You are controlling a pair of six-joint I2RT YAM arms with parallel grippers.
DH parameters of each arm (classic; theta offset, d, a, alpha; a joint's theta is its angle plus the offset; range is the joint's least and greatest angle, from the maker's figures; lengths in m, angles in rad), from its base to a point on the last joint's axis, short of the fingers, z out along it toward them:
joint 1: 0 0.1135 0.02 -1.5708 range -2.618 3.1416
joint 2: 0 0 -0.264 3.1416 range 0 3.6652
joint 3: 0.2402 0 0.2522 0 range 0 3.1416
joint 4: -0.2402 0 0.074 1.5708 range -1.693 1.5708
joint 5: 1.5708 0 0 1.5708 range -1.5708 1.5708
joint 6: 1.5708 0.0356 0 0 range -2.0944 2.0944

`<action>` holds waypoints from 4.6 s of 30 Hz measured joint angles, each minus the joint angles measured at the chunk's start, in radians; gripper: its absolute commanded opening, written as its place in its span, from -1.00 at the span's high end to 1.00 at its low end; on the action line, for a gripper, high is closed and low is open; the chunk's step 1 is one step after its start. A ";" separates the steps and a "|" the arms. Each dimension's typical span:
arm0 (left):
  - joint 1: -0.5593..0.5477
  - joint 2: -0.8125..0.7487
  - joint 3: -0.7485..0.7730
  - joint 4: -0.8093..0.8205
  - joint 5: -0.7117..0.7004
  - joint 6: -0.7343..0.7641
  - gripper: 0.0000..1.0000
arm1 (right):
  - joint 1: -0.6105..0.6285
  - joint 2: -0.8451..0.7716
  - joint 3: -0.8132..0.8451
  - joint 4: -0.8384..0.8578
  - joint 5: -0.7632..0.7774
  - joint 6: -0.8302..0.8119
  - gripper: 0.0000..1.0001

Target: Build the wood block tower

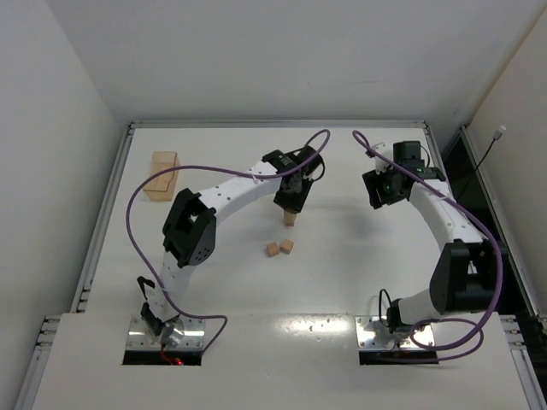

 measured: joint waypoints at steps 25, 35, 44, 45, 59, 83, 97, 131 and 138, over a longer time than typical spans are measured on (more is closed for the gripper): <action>0.000 0.050 0.023 -0.004 -0.006 -0.003 0.75 | 0.000 0.019 0.005 0.000 0.000 0.000 -0.02; 0.000 0.050 0.025 -0.003 -0.032 -0.003 0.95 | 0.000 0.019 0.006 0.000 0.000 0.000 -0.02; 0.000 0.051 0.025 -0.003 -0.035 -0.003 0.49 | 0.000 0.026 0.007 0.000 0.000 0.000 -0.02; 0.000 0.051 0.025 -0.003 -0.035 -0.003 0.49 | 0.000 0.026 0.007 0.000 0.000 0.000 -0.02; 0.000 0.058 0.037 -0.002 -0.029 0.050 -0.75 | 0.000 0.026 0.007 0.000 -0.001 0.000 -0.02; 0.099 -0.818 -0.900 0.241 -0.019 0.317 -0.92 | 0.054 -0.155 -0.097 -0.031 -0.507 -0.155 -0.27; 0.504 -0.901 -0.904 0.278 0.094 0.295 -0.99 | 0.551 -0.013 -0.192 0.143 -0.519 -0.280 -0.16; 0.631 -0.801 -0.853 0.253 0.286 0.333 -0.99 | 0.746 0.292 -0.041 0.220 -0.169 -0.141 -0.04; 0.631 -0.801 -0.852 0.253 0.295 0.333 -0.99 | 0.746 0.338 -0.009 0.198 -0.146 -0.131 -0.04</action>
